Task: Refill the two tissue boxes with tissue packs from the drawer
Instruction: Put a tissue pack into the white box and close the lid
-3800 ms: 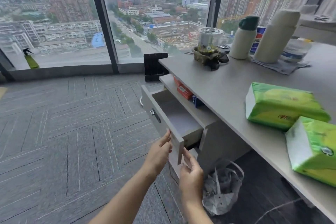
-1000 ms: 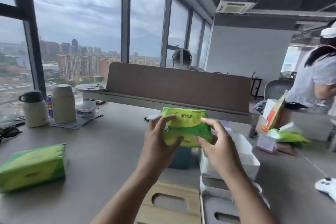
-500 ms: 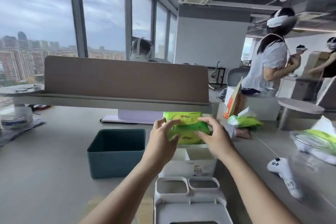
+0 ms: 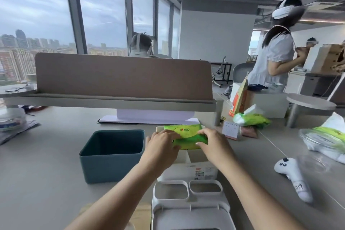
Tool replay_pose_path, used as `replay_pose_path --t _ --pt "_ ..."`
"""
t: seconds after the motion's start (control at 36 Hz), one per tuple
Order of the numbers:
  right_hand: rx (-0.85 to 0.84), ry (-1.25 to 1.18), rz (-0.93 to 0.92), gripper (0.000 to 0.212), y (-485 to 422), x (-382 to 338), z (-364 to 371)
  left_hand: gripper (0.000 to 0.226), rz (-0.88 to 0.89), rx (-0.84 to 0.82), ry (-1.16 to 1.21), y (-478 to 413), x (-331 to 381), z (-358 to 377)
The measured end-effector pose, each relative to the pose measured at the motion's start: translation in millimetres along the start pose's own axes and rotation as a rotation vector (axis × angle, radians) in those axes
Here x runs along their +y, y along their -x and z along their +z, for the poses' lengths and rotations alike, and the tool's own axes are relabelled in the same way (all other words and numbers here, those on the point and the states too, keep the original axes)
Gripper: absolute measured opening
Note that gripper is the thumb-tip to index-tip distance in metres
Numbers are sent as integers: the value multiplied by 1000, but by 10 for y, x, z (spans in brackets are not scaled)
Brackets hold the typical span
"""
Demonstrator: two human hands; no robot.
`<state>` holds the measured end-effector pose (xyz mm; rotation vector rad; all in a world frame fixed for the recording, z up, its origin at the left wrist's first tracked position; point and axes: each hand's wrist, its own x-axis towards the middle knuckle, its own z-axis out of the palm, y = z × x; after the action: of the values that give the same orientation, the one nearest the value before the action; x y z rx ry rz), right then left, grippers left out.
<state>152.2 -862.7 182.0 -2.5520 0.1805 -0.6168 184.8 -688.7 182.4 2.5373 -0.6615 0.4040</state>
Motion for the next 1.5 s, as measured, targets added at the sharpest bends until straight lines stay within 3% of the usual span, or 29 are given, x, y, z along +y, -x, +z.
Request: replay_pose_path --t 0.17,0.58,0.89,1.39,1.44,1.5 --pt "16 -7 -2 34 95 -43 -84 39 13 15 -122 87 29 -54" --pt "-29 65 -48 30 788 -147 -560 44 87 -31 -101 720 81 -266" --pt "-343 280 -108 36 1244 71 -278 41 87 -185 -80 1159 -29 -65" --pt "-165 299 -283 23 1272 121 -504 24 209 -5 -13 1270 -4 -157" --pt "-111 245 -301 22 1250 94 -598 26 250 59 65 1246 -9 -162" --pt "-54 178 -292 23 1219 80 -683 43 253 147 196 1252 27 -198"
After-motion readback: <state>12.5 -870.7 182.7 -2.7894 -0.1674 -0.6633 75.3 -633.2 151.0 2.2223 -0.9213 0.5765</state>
